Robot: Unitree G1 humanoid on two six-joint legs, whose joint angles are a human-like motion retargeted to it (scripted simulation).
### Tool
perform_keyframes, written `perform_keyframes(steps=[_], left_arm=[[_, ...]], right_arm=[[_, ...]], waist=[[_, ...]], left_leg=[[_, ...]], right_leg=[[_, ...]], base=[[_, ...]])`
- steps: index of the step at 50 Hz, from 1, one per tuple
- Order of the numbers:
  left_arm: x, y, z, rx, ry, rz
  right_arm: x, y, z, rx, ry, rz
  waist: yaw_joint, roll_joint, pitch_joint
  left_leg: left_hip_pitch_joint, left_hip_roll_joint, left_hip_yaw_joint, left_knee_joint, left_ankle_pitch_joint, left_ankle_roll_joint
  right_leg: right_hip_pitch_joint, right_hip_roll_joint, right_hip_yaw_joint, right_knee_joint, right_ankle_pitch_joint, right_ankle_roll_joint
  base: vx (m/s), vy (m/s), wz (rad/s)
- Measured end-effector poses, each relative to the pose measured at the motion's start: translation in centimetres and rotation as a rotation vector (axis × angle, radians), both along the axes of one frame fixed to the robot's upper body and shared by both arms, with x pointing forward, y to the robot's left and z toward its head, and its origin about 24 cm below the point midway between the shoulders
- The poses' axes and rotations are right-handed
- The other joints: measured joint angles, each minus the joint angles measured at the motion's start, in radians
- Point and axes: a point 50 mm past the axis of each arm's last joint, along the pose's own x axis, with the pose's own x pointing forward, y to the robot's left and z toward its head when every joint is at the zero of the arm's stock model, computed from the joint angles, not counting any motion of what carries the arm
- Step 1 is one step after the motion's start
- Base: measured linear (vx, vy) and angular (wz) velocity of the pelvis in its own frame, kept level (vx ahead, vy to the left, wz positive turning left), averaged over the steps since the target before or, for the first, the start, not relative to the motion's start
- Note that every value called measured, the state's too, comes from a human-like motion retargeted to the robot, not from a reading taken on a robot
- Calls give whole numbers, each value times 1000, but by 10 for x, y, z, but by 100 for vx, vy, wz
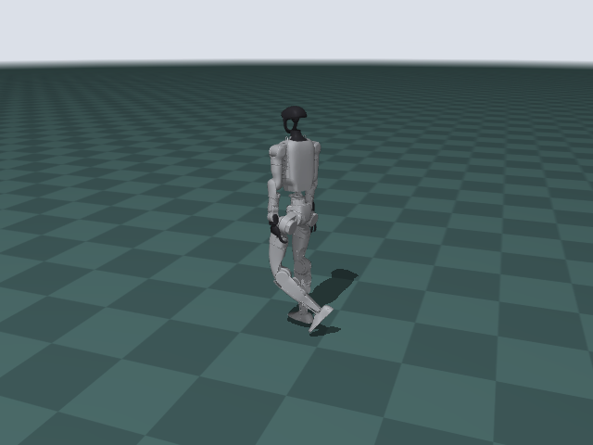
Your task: In place motions
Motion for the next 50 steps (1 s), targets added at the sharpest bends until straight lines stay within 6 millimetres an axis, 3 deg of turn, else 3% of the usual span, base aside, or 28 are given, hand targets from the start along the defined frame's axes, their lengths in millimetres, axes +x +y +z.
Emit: perform_keyframes(steps=[3,5,8,10,12,13,15,20,24,30,38,46,50], left_arm=[[17,4,1,17,-56,-6],[26,5,2,18,-86,-25],[37,-2,3,4,-124,-69],[37,-5,3,-4,-130,-80],[32,-6,2,-10,-117,-70],[25,-8,1,-19,-102,-58],[16,-12,0,-45,-79,-23],[6,-14,0,-57,-21,13],[-4,-6,0,-40,20,-66],[2,7,1,-13,-2,-72],[23,22,4,39,-72,-99],[31,24,5,39,-103,-160],[33,28,6,43,-107,-159]], right_arm=[[5,-9,2,-33,-13,2],[6,-15,3,-48,-20,-13],[-1,-28,3,-82,-11,-66],[-10,-35,3,-102,12,-98],[-18,-37,2,-113,44,-107],[-23,-39,2,-122,66,-102],[-25,-42,3,-138,91,-69],[-18,-23,-1,-131,14,-125],[-41,-10,-4,-23,88,-220],[-64,-6,-6,-60,149,-213],[-66,-11,-6,-96,136,-138],[-62,-19,-4,-82,136,-184],[-58,-33,-2,-95,133,-205]], waist=[[-6,2,32],[-5,6,48],[25,14,64],[52,26,84],[51,13,88],[22,13,81],[-27,23,62],[-88,43,74],[-85,53,37],[-99,58,33],[-42,65,27],[-92,73,42],[7,28,73]], left_leg=[[-36,-4,7,-88,-93,0],[-75,-70,-46,-192,-109,0],[-94,-257,-263,-554,-22,-6],[-57,-292,-394,-736,50,-20],[-36,-279,-410,-799,154,0],[-5,-284,-357,-815,95,0],[14,-223,-104,-798,60,0],[27,-227,-115,-834,20,-2],[34,-219,-69,-854,-6,-14],[42,-214,-75,-848,-23,-22],[-17,-207,-212,-765,-51,-37],[-91,-282,-512,-723,52,-11],[-98,-343,-564,-745,120,0]], right_leg=[[12,21,54,-15,15,-9],[16,20,80,-34,35,-2],[10,9,147,-51,63,32],[27,40,192,-51,62,40],[46,57,227,-61,71,41],[50,45,230,-55,66,60],[37,40,240,-42,59,78],[29,62,272,-42,56,92],[12,70,277,-31,29,95],[24,68,241,-31,34,85],[31,86,219,23,1,79],[18,95,328,55,-13,103],[68,29,92,11,-51,23]], base=[[14,21,-156],[0,38,-125],[5,61,-158],[18,28,-186],[20,2,-133],[21,21,-80],[12,27,-81],[-6,20,-124],[7,10,-81],[0,0,0],[-11,-7,74],[-24,-13,286],[-45,-11,211]])
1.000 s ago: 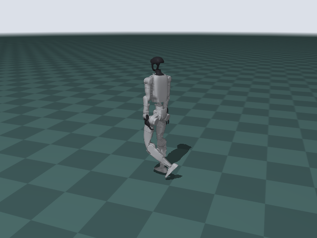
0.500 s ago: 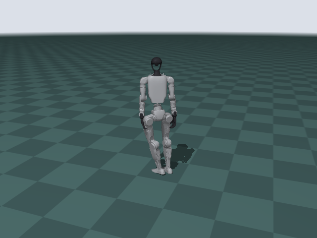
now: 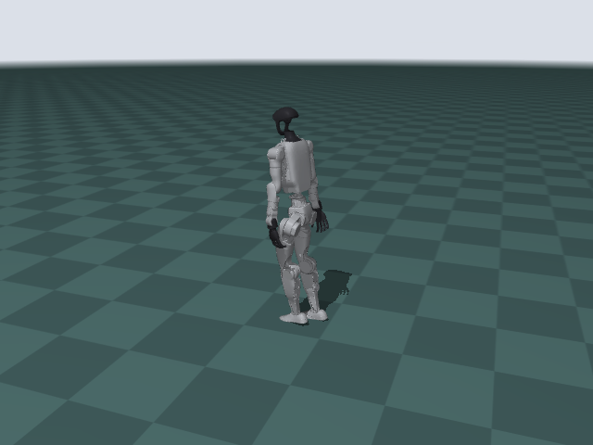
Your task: In place motions
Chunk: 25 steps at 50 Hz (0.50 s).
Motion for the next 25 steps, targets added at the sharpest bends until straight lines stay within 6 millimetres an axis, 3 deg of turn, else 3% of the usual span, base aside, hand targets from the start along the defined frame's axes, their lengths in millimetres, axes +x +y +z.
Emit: perform_keyframes(steps=[2,5,8,13,15,17,20,23,25], left_arm=[[-1,3,0,8,1,10],[-5,5,0,27,6,41],[-19,15,0,36,38,112],[-53,32,2,98,140,157],[-62,38,4,135,167,162],[-74,42,5,161,203,179],[-93,39,6,163,258,231],[-114,27,7,140,322,323],[-130,15,8,118,364,389]], right_arm=[[2,-9,2,-11,5,-4],[4,-23,5,-41,8,3],[9,-36,8,-101,-3,28],[1,-46,10,-150,-27,-25],[-3,-47,10,-141,-30,-66],[-5,-46,9,-131,-29,-107],[-3,-43,9,-126,-36,-109],[9,-37,8,-115,-60,-57],[19,-31,7,-101,-86,-23]], waist=[[88,-28,22],[162,-39,45],[163,-54,39],[132,-62,15],[112,-57,8],[106,-58,-9],[116,-80,-33],[126,-100,-57],[162,-90,-64]], left_leg=[[-2,-28,-18,-11,-2,0],[-18,-43,-37,-22,-46,0],[-64,-19,41,-38,-170,0],[-74,74,461,-77,-411,0],[-62,122,650,-85,-468,-38],[-30,198,898,-67,-509,-127],[23,262,1122,14,-499,-173],[48,278,1057,92,-414,-122],[82,270,981,49,-355,-216]], right_leg=[[19,-19,-3,-7,-4,10],[44,-69,-158,-20,-8,17],[64,-80,-293,-48,-25,13],[140,-120,-523,-90,-54,63],[164,-128,-622,-99,-60,81],[184,-126,-718,-108,-72,94],[206,-141,-814,-111,-85,114],[222,-156,-879,-107,-97,134],[238,-134,-904,-106,-104,141]], base=[[-46,-19,167],[-58,-29,212],[-58,-47,312],[-34,-28,333],[-40,-19,342],[-28,-26,333],[-25,-21,250],[-17,-11,168],[-13,0,69]])
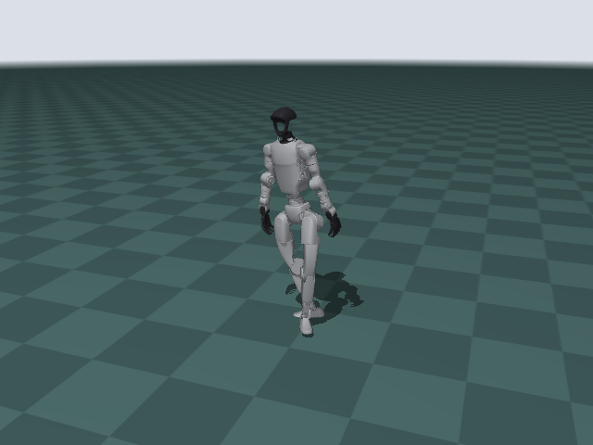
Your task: In place motions
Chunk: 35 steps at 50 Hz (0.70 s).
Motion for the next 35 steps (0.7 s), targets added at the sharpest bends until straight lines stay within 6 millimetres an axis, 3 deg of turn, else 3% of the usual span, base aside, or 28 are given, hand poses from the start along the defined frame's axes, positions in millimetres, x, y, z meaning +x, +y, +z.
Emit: perform_keyframes(steps=[2,3,5,8,12,17,20,22,25,27,30,35], left_arm=[[-13,-17,0,-32,23,70],[-16,-25,0,-49,27,105],[-21,-40,-1,-78,29,174],[-18,-55,-3,-108,-3,250],[-18,-62,-4,-134,-26,280],[-8,-56,-6,-126,-47,233],[7,-49,-8,-124,-88,165],[22,-41,-10,-118,-131,111],[54,-23,-12,-100,-216,11],[78,-12,-11,-73,-277,-43],[107,-3,-9,-48,-354,-99],[148,1,-3,-47,-475,-145]], right_arm=[[12,7,-1,22,-37,24],[20,12,-1,40,-63,31],[35,24,-1,81,-124,43],[62,42,2,162,-237,68],[83,62,7,247,-293,171],[87,68,9,243,-308,300],[76,64,6,212,-285,337],[64,60,2,186,-254,326],[40,53,-4,159,-173,256],[24,49,-7,148,-105,192],[-2,44,-9,134,-16,103],[-31,40,-9,74,46,-9]], waist=[[30,-15,-13],[25,-16,-21],[28,-14,-24],[71,-25,8],[100,-34,8],[83,13,5],[36,101,-10],[-7,131,-22],[-78,137,-21],[-88,129,-15],[-93,127,-8],[-137,113,8]], left_leg=[[13,-63,11,-65,-2,51],[-7,-101,-60,-103,2,71],[5,-111,-27,-132,27,79],[14,-142,-103,-146,14,79],[22,-147,-125,-138,-11,75],[42,-118,-190,-151,-31,66],[45,-41,-246,-157,-23,59],[33,-18,-283,-156,-11,60],[18,-35,-364,-166,15,73],[11,-40,-383,-168,27,80],[6,-35,-407,-163,37,87],[-5,-54,-475,-154,55,101]], right_leg=[[11,-12,-22,-6,4,8],[17,-11,-53,-10,5,16],[29,-1,-95,-20,7,26],[60,-3,-113,-21,7,36],[87,-12,-143,-3,2,49],[121,-8,-126,95,75,8],[83,-24,-42,283,153,-89],[-8,-73,102,463,153,-110],[-180,-41,416,604,122,-29],[-231,17,542,597,112,-20],[-268,46,603,572,95,-38],[-335,105,742,474,50,-12]], base=[[-11,5,70],[-14,7,114],[-18,9,96],[-16,10,28],[-9,10,26],[-6,7,48],[-2,3,106],[-5,7,139],[-14,2,165],[-15,-6,110],[-9,2,87],[-4,2,109]])
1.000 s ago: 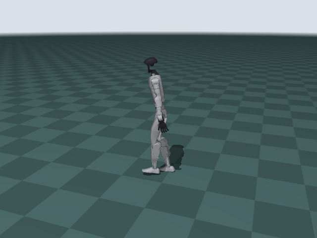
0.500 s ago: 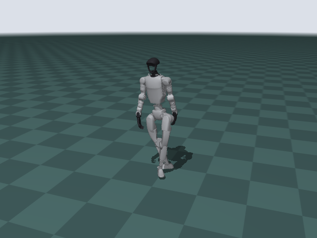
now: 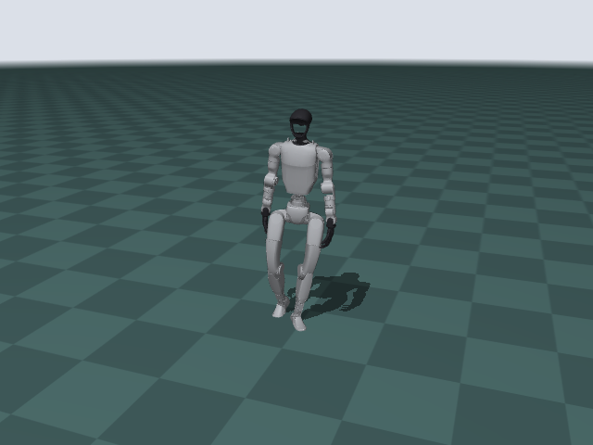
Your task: In place motions
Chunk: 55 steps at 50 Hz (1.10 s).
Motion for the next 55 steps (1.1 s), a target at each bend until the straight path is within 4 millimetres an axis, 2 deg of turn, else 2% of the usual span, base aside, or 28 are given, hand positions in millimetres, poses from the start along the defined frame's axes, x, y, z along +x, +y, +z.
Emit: perform_keyframes(steps=[5,7,8,9,10,12,15,18,20,22,25,30,32,34,38,40,42,43,45,47,50,52,53,55], left_arm=[[1,-6,-1,-8,-18,-4],[-11,-10,-4,-22,28,-15],[-17,-11,-4,-28,56,-21],[-25,-12,-5,-34,91,-26],[-34,-13,-6,-42,131,-31],[-60,-21,-8,-52,253,-86],[-85,-31,-8,-29,352,-100],[-106,-37,-7,-67,392,-120],[-117,-41,-6,-105,414,-187],[-121,-43,-6,-96,425,-189],[-120,-44,-7,-98,415,-122],[-100,-37,-9,-117,355,-166],[-81,-27,-9,-68,306,-256],[-56,-21,-9,-11,242,-355],[-4,-21,-4,45,92,-515],[11,-26,-1,34,43,-548],[13,-32,-2,25,35,-606],[13,-30,-1,44,44,-637],[15,-22,0,103,63,-700],[12,-12,0,155,60,-650],[1,-4,-1,138,62,-502],[-19,-3,-4,83,110,-330],[-29,-4,-5,65,135,-260],[-49,-6,-7,44,181,-124]], right_arm=[[-10,3,0,23,30,5],[-11,5,0,38,39,36],[-10,6,-1,48,44,54],[-10,7,-1,57,49,75],[-11,8,-1,67,54,96],[-8,11,-1,101,60,121],[9,15,-2,107,11,172],[32,24,-1,115,-66,241],[48,33,0,137,-121,250],[58,41,1,173,-167,236],[67,52,2,231,-223,220],[66,52,2,229,-202,259],[63,47,2,209,-180,272],[59,39,1,188,-160,272],[39,19,0,144,-103,269],[23,10,-1,119,-39,284],[3,6,-1,106,32,258],[-8,2,0,97,76,252],[-22,4,0,96,118,199],[-33,8,0,94,129,159],[-38,9,0,87,126,148],[-39,5,1,71,136,155],[-38,3,1,62,139,161],[-33,-2,1,43,133,177]], waist=[[-48,-43,8],[-71,-75,14],[-80,-91,18],[-66,-101,10],[-40,-110,-4],[-10,-100,-34],[37,-84,-34],[-42,-60,-63],[-163,-26,-88],[-191,-22,-92],[-154,-34,-93],[55,-45,-67],[70,-27,-52],[45,-27,-30],[93,-45,38],[230,-73,46],[196,-78,40],[240,-90,31],[174,-90,22],[106,-93,10],[91,-104,-3],[129,-121,-16],[148,-129,-20],[181,-141,-26]], left_leg=[[37,-57,-46,-17,14,4],[80,-106,-63,-34,19,10],[107,-128,-72,-46,22,12],[123,-139,-59,-54,20,10],[134,-145,-37,-61,16,6],[126,-144,-56,-52,11,3],[139,-125,-34,-47,0,-1],[168,-133,-77,-67,-16,-10],[195,-155,-198,-105,-9,-4],[195,-144,-217,-105,3,-21],[155,-118,-171,-63,19,-48],[89,-71,-15,3,40,-48],[84,-81,-44,12,43,-31],[51,-94,-128,55,56,-38],[9,-133,-203,91,32,-41],[6,-90,-4,72,-30,-54],[5,-60,87,73,-55,-78],[14,-16,252,77,-83,-102],[23,27,369,107,-100,-121],[23,84,471,156,-97,-94],[-16,125,393,202,-64,-44],[-55,108,233,186,-13,-13],[-59,99,192,163,35,-4],[-40,94,223,101,159,-3]], right_leg=[[15,44,170,-230,-30,64],[57,29,191,-378,16,74],[83,26,185,-435,118,44],[102,28,192,-463,117,32],[119,32,205,-476,65,30],[138,-12,34,-501,79,80],[156,0,60,-517,87,92],[153,12,25,-525,80,66],[141,1,-67,-509,56,61],[145,-17,-104,-498,48,66],[154,-19,-83,-504,54,59],[159,9,32,-505,73,26],[164,13,-26,-491,52,9],[170,-14,-97,-465,20,2],[205,-60,-222,-426,-30,-4],[201,-89,-193,-380,-74,5],[228,-123,-346,-392,-75,17],[235,-152,-375,-376,-95,39],[269,-160,-561,-399,-89,45],[318,-166,-737,-424,-81,75],[353,-159,-820,-439,-82,97],[380,-168,-878,-442,-77,108],[391,-172,-896,-443,-75,113],[411,-181,-927,-444,-71,123]], base=[[11,0,94],[24,-6,100],[28,-8,46],[31,-8,-25],[35,-4,-42],[32,1,-10],[19,-2,-38],[17,3,84],[20,2,232],[10,-1,116],[12,0,-41],[7,3,-139],[-16,6,85],[-32,7,240],[-44,-3,239],[-47,-12,137],[-37,-18,345],[-38,-23,385],[-43,-28,509],[-34,-28,537],[-42,-8,253],[-25,-3,133],[-21,3,92],[-28,13,72]])
